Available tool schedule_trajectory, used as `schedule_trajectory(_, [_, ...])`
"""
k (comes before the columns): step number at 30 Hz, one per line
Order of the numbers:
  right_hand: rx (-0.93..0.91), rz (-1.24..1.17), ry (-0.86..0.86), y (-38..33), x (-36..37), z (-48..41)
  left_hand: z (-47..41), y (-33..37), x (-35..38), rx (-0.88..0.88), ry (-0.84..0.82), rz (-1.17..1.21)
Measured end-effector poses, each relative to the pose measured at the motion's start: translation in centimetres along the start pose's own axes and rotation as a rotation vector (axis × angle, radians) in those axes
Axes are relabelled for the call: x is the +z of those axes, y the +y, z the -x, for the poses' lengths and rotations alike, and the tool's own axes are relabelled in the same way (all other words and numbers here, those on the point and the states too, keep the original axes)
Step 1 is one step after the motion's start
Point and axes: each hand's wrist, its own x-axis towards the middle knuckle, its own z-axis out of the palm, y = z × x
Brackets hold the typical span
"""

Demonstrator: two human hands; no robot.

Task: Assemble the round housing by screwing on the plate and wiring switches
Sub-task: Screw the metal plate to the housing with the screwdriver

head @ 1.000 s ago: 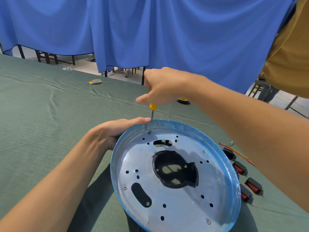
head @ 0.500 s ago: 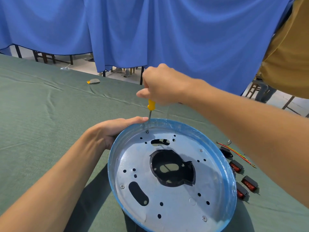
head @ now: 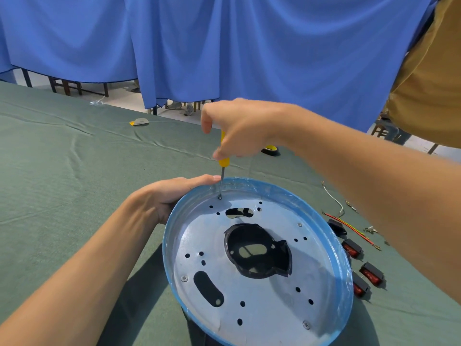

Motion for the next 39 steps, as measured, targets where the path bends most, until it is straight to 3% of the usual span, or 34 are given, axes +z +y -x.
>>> schedule_trajectory(3, [0.019, 0.113, 0.178, -0.1, 1.4, -0.4, 0.2, 0.1, 0.1, -0.007, -0.002, -0.007])
schedule_trajectory(7, [0.027, 0.063, -0.036, -0.1, 0.1, -0.3, 0.1, 0.0, 0.0, -0.014, 0.014, -0.022])
schedule_trajectory(11, [0.049, 0.029, 0.169, 0.0, 1.4, -0.6, 0.1, 0.1, 0.0, -0.010, 0.017, -0.025])
schedule_trajectory(15, [0.080, -0.025, -0.010, 0.2, 0.5, -0.6, 0.2, 0.1, 0.0, -0.018, 0.006, -0.008])
schedule_trajectory(19, [0.071, 0.008, 0.131, 0.7, 1.2, -0.8, 0.3, 0.1, 0.2, -0.024, 0.005, 0.004])
schedule_trajectory(23, [0.066, -0.045, -0.051, 0.9, 0.0, -0.1, 0.3, 0.1, 0.2, -0.017, 0.009, 0.005])
schedule_trajectory(27, [0.040, -0.004, 0.168, 0.8, 1.5, -0.3, 0.3, 0.1, 0.3, -0.022, 0.015, 0.007])
schedule_trajectory(31, [0.094, -0.140, -0.049, 0.7, 0.2, 0.3, 0.3, 0.0, 0.2, -0.013, 0.011, 0.007])
schedule_trajectory(35, [0.083, -0.019, 0.150, 0.8, 1.3, -0.2, 0.3, 0.1, 0.2, -0.013, 0.015, 0.007])
schedule_trajectory(39, [0.098, -0.013, -0.019, 0.9, 0.5, 0.3, 0.3, 0.1, 0.2, -0.014, 0.011, 0.022])
